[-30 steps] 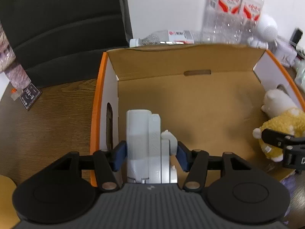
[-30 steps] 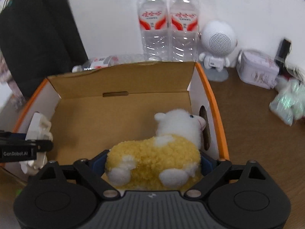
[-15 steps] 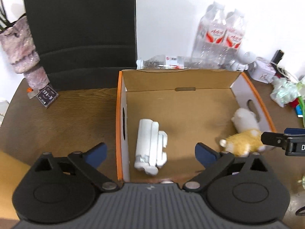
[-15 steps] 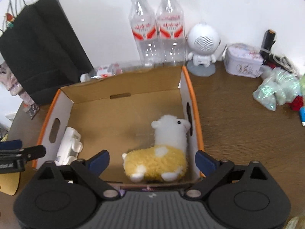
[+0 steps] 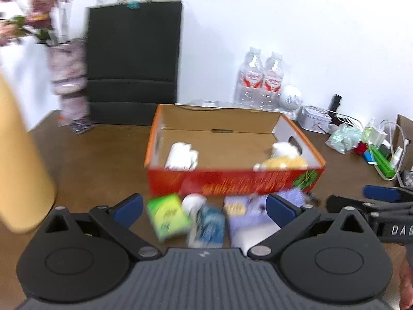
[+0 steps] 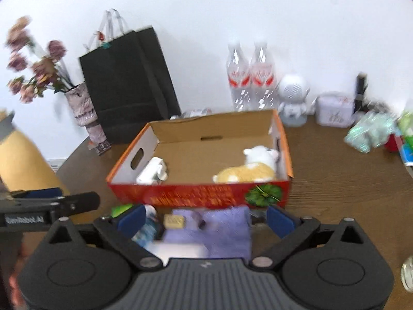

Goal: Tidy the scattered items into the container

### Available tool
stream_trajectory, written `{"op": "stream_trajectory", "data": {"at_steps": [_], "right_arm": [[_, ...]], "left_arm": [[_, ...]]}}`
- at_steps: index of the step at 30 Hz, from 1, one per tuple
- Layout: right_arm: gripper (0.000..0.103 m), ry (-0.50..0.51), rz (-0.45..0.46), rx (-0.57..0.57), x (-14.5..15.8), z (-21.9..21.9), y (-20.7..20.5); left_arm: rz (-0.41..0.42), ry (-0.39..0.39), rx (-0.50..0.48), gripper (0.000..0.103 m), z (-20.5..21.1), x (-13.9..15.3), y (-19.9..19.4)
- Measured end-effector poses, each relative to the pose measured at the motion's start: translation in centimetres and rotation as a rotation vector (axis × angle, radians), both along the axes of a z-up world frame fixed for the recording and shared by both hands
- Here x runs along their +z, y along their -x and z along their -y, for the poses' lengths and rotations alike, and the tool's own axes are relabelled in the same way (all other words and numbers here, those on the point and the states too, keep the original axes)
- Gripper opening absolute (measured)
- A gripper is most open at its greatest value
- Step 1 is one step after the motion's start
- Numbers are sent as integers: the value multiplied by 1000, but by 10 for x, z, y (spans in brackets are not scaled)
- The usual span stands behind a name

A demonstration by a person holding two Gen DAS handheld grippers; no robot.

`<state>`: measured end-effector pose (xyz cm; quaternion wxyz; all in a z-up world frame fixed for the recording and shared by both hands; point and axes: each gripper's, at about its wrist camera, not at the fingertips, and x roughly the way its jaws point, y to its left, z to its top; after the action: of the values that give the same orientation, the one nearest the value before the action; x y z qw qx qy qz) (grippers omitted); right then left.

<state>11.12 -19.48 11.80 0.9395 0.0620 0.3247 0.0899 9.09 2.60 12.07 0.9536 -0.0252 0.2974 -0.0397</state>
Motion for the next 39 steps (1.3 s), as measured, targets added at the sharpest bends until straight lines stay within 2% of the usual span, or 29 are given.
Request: {"op": "stream_trajectory", "data": {"at_steps": [2, 4, 6, 8, 11, 13, 15, 17, 22, 39], "right_arm": [[100, 52, 94, 4, -25, -4, 38], [100, 65, 133, 19, -49, -3, 68], [100, 51, 108, 5, -72, -3, 89], [100, 25, 45, -30, -89, -1, 101], [100, 4, 12, -43, -102, -4, 114], [100, 33, 18, -26, -108, -9, 118], [100, 78, -10, -32, -116, -15, 117], [101, 108, -15, -35, -118, -19, 118], [103, 150, -33, -24, -122, -25, 116], [103, 160, -37, -33, -123, -25, 117]], "left_arm": [[90, 13, 20, 103, -1, -24, 39], [95, 24, 29, 103, -1, -49, 68], [52, 25, 38, 103, 0, -69, 86], [8, 15, 19, 103, 3, -84, 98], [-31, -50, -16, 103, 11, -97, 100], [-40, -96, 3, 103, 13, -104, 101], [-47, -92, 5, 103, 12, -109, 103], [-70, -63, -6, 103, 10, -114, 103], [-91, -85, -14, 103, 14, -117, 103], [-94, -89, -13, 103, 15, -117, 101]]}}
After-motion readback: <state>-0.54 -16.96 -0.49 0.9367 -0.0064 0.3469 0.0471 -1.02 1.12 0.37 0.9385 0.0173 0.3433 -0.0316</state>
